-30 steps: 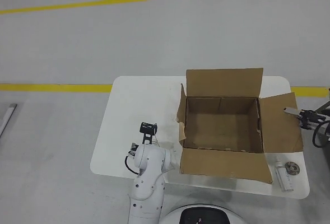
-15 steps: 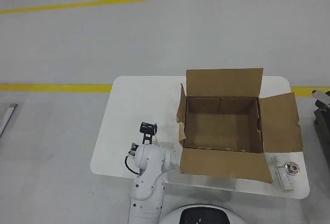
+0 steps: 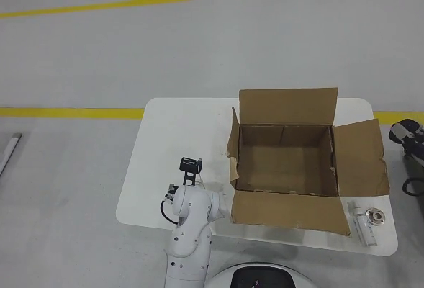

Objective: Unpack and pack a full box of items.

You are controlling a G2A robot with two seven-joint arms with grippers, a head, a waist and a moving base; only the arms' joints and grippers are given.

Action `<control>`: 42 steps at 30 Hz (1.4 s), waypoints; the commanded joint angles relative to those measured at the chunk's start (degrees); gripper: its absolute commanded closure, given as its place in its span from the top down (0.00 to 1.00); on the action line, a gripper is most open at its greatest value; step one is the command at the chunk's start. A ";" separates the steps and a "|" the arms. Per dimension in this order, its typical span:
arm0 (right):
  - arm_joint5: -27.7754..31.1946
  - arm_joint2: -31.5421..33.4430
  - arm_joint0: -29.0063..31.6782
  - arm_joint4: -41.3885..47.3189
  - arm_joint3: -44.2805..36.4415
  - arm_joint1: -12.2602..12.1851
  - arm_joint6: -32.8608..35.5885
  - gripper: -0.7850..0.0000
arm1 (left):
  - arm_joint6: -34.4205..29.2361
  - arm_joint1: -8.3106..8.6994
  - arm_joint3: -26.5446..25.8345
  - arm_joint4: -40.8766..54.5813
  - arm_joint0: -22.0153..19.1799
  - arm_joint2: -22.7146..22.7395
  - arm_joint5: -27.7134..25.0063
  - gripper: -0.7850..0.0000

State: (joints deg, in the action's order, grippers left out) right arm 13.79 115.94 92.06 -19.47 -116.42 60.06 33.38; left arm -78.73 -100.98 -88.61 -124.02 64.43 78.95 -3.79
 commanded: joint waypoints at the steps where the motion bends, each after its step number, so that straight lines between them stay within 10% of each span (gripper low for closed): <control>1: 1.90 -0.74 2.47 -2.32 -1.03 0.37 -5.06 0.00 | 0.00 0.00 0.00 0.00 0.00 0.00 0.00 1.00; 13: 2.33 -7.04 14.33 -15.64 -2.98 2.53 -24.79 0.00 | 0.00 0.00 0.00 0.00 0.00 0.00 0.00 1.00; 42: 2.23 -7.16 14.33 -15.66 -2.98 2.56 -24.97 0.00 | -9.27 -0.93 5.05 13.37 -4.90 11.88 0.17 1.00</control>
State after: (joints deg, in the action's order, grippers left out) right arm 16.02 108.79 106.39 -35.13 -119.41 62.62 8.41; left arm -88.00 -101.94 -83.67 -111.05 59.99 90.41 -3.13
